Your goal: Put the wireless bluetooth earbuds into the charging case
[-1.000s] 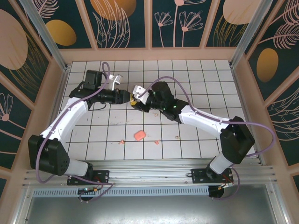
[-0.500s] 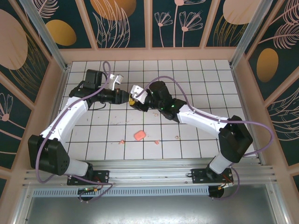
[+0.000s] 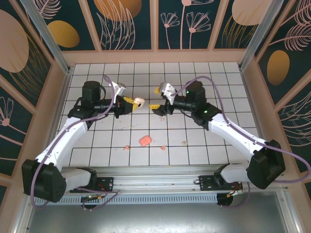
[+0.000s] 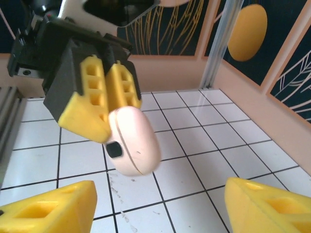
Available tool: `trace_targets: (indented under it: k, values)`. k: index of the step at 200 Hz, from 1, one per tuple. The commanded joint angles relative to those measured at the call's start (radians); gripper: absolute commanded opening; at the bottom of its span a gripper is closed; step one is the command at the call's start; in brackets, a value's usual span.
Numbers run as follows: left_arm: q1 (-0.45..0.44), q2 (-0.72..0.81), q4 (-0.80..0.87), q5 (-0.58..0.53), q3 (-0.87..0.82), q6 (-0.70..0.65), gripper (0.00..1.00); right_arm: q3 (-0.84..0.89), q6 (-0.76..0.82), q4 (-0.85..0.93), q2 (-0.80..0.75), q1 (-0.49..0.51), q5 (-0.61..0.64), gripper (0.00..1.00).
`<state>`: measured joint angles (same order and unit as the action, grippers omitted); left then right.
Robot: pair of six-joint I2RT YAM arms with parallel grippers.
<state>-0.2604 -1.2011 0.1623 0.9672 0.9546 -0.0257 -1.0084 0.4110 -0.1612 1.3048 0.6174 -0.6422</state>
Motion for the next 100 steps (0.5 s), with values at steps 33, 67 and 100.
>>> trace_targets:
  k: [33,67,100]
  values:
    - [-0.003,0.037,-0.127,0.136,-0.037,-0.188,0.06,-0.210,0.188,0.331,0.072,-0.026,-0.317,0.62]
    - [-0.003,0.053,-0.155,0.170,-0.052,-0.203,0.06,-0.327,0.259,0.466,0.149,-0.023,-0.403,0.59]
    - [-0.003,0.054,-0.149,0.192,-0.026,-0.230,0.06,-0.389,0.320,0.546,0.202,0.004,-0.404,0.58]
